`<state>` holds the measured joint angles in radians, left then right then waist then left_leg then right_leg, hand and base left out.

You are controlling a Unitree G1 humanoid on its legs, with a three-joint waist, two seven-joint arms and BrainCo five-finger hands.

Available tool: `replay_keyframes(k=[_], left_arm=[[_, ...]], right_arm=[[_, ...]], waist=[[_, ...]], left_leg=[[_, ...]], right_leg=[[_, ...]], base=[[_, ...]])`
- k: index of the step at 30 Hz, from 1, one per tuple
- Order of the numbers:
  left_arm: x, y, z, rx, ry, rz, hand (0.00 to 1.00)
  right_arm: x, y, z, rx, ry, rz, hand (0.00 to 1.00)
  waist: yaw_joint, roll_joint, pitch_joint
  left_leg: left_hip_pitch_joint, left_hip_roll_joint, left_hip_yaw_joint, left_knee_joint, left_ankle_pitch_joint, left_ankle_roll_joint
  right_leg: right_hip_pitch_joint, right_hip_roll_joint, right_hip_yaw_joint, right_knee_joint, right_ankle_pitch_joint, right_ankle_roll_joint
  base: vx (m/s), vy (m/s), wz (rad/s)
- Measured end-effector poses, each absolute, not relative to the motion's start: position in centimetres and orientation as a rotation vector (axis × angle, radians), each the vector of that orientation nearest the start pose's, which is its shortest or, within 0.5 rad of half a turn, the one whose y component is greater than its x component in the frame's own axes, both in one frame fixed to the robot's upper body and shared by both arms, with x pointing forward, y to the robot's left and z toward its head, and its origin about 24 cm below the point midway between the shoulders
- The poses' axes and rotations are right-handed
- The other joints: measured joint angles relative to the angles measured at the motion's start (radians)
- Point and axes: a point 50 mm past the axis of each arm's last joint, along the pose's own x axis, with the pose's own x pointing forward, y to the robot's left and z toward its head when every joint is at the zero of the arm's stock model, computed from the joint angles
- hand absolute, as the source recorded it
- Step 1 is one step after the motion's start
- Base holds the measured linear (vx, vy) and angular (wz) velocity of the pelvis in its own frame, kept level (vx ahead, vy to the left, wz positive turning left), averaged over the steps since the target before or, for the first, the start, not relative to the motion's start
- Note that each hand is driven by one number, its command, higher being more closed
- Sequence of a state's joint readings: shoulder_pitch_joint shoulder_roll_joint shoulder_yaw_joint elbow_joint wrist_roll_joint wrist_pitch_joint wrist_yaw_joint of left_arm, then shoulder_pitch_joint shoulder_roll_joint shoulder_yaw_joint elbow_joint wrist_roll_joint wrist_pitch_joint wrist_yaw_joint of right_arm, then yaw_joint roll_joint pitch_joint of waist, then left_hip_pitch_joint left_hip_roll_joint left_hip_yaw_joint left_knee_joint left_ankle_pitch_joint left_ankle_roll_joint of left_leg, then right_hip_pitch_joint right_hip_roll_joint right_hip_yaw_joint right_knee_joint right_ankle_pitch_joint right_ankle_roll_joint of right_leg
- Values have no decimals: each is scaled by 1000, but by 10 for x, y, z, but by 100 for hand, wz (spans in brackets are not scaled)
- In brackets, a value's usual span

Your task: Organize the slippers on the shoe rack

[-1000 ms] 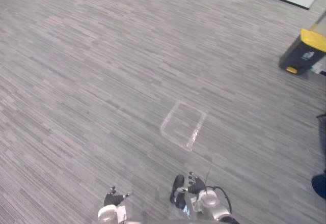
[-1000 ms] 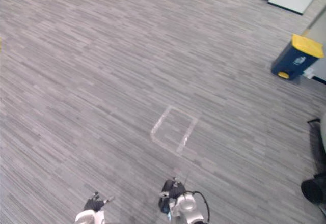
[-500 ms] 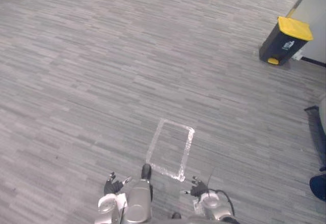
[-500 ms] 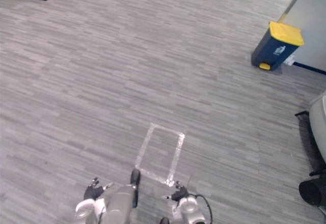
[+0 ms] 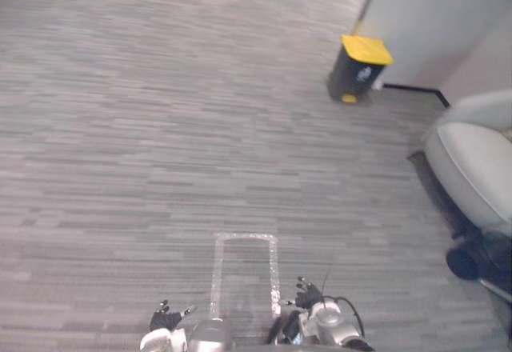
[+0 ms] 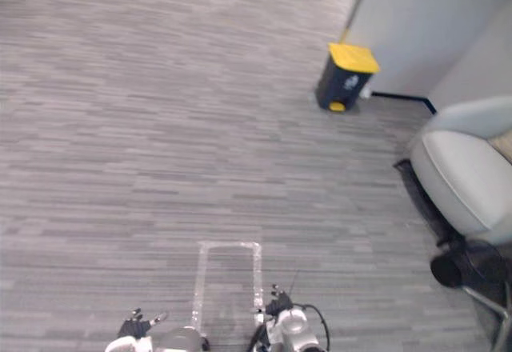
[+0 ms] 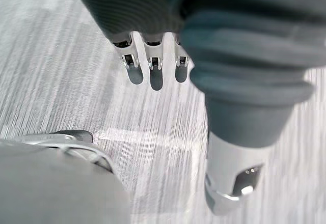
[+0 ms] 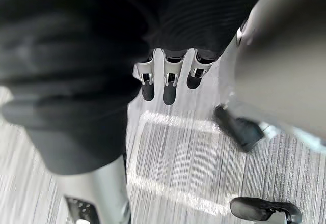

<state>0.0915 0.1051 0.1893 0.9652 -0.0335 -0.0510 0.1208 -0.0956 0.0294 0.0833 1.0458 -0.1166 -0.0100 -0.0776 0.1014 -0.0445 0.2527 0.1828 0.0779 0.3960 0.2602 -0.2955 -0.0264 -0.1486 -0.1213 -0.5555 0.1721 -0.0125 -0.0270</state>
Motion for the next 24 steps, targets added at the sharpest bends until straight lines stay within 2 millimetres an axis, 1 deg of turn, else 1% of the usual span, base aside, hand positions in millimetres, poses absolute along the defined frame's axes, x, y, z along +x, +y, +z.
replay_keyframes(k=[1, 2, 3, 4, 5, 6, 7, 8, 9, 10, 11, 12, 13, 14, 15, 16, 17, 18, 20, 22, 24], left_arm=[[110, 224, -148, 54, 983, 362, 0], [111, 221, -148, 53, 982, 350, 0], [112, 219, -148, 51, 976, 336, 0], [112, 216, -148, 44, 975, 331, 0], [107, 212, -150, 36, 988, 327, 0], [101, 211, -152, 44, 1006, 320, 0], [99, 211, -152, 45, 1010, 317, 0], [100, 211, -152, 48, 1010, 315, 0], [101, 212, -151, 56, 1002, 311, 0], [102, 212, -150, 58, 997, 308, 0], [103, 212, -150, 60, 993, 308, 0], [103, 213, -150, 64, 992, 305, 0], [103, 212, -150, 63, 994, 305, 0], [101, 211, -151, 63, 997, 302, 0], [98, 210, -152, 64, 1007, 296, 0], [94, 209, -153, 60, 1020, 298, 0], [93, 210, -153, 63, 1025, 301, 0], [92, 213, -154, 70, 1033, 303, 0], [89, 215, -154, 68, 1039, 314, 0], [84, 217, -155, 65, 1050, 329, 0], [83, 218, -156, 66, 1057, 329, 0]], right_arm=[[163, -129, -143, -176, 937, 92, 0], [163, -131, -143, -180, 936, 88, 0], [163, -131, -143, -177, 935, 84, 0], [160, -133, -144, -175, 943, 77, 0], [156, -135, -146, -172, 953, 69, 0], [155, -135, -146, -162, 956, 58, 0], [154, -135, -147, -157, 962, 54, 0], [153, -138, -147, -152, 968, 38, 0], [151, -142, -148, -161, 977, 29, 0], [151, -144, -148, -168, 979, 24, 0], [151, -148, -149, -175, 982, 17, 0], [151, -149, -148, -169, 981, 9, 0], [151, -149, -149, -163, 983, 2, 0], [151, -150, -149, -161, 984, -1, 0], [151, -150, -149, -148, 984, -12, 0], [150, -152, -149, -145, 986, -16, 0], [150, -152, -149, -146, 984, -17, 0], [146, -149, -150, -127, 993, -20, 0], [141, -144, -152, -103, 1002, -19, 0], [139, -137, -152, -88, 1004, -6, 0], [139, -134, -152, -80, 1003, 0, 0]], waist=[[-8, -2, -5], [-18, 10, -5], [-24, 19, -11], [-24, 39, -19], [-24, 64, -29], [-21, 86, -35], [-19, 88, -34], [-14, 83, -32], [-11, 74, -27], [-11, 72, -26], [-6, 68, -23], [-6, 61, -20], [-6, 59, -19], [-4, 62, -20], [-3, 71, -23], [6, 77, -28], [7, 76, -27], [0, 66, -34], [10, 53, -47], [9, 41, -58], [6, 30, -67]], left_leg=[[14, -4, -15, 25, -22, -30], [11, 12, -31, 54, -30, -43], [-37, 54, -62, 197, -30, -44], [-102, 104, -88, 368, -25, -48], [-145, 154, -108, 491, -5, -30], [-196, 216, -127, 644, 24, 0], [-216, 226, -138, 698, 13, 0], [-253, 220, -167, 739, -22, -5], [-276, 201, -182, 712, -49, -11], [-287, 187, -198, 677, -60, -16], [-301, 153, -243, 573, -77, -23], [-307, 111, -298, 449, -78, -28], [-310, 67, -387, 330, -73, -35], [-310, 38, -462, 263, -62, -41], [-298, -16, -597, 183, 1, -88], [-260, -67, -665, 158, 59, -68], [-249, -79, -658, 162, 53, -54], [-242, -72, -595, 164, 44, -48], [-224, -73, -512, 153, 33, -16], [-187, -77, -442, 112, 30, 0], [-141, -79, -380, 75, 32, 6]], right_leg=[[11, 4, 31, 2, 61, -69], [12, 12, 28, 21, 50, -72], [27, 30, 21, 30, 6, -59], [56, 62, 23, 14, -13, -59], [86, 104, 30, -9, -22, -67], [126, 154, 64, -38, -35, -96], [141, 169, 86, -39, -44, -103], [167, 180, 123, -38, -61, -106], [192, 180, 159, -39, -67, -104], [205, 179, 180, -39, -65, -96], [225, 172, 221, -38, -70, -86], [236, 168, 266, -38, -74, -74], [240, 164, 311, -37, -79, -62], [238, 163, 340, -36, -87, -57], [224, 157, 405, -20, -99, -40], [214, 155, 458, 1, -109, -18], [218, 151, 482, 3, -109, -5], [216, 137, 512, 12, -106, 20], [205, 114, 548, 38, -122, 43], [193, 95, 572, 47, -130, 56], [180, 82, 577, 50, -121, 71]], base=[[515, -128, 3], [480, -176, 19], [344, -159, 6], [249, -132, -16], [345, -105, -55], [361, -76, -69], [432, -30, -96], [350, 26, -97], [340, 37, -97], [324, 69, -104], [291, 123, -109], [319, 203, -129], [235, 207, -109], [188, 251, -129], [165, 256, -149], [169, 259, -146], [190, 248, -115], [203, 257, -86], [172, 270, -105], [150, 210, -105], [163, 156, -99]])
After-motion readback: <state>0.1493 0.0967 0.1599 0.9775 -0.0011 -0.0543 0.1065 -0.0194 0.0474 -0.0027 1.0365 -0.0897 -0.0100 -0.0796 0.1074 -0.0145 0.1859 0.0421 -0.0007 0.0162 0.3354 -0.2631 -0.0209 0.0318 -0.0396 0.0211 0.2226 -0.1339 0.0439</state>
